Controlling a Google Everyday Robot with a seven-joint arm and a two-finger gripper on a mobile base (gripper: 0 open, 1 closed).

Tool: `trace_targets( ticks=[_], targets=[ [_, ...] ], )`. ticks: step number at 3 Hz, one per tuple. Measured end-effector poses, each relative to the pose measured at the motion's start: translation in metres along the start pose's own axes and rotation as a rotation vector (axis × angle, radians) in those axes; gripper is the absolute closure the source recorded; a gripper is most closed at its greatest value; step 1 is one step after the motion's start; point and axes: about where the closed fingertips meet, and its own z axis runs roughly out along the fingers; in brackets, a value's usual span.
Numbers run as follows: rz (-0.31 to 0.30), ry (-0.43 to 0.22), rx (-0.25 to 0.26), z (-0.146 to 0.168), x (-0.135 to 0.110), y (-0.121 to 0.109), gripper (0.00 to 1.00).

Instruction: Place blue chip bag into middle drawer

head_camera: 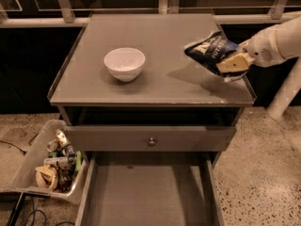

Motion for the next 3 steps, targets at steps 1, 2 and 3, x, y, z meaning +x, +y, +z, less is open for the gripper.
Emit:
trace_targets(
  ticks=[1,2,3],
  targets=[
    [-0.030,-0.027,-0.001,-0.034,0.009,0.028,1.00],
    [-0.061,-0.024,0.034,-0.063,0.024,0.061,1.00],
    [-0.016,0.005,0.040,-0.080,0.070,0.117,1.00]
  ],
)
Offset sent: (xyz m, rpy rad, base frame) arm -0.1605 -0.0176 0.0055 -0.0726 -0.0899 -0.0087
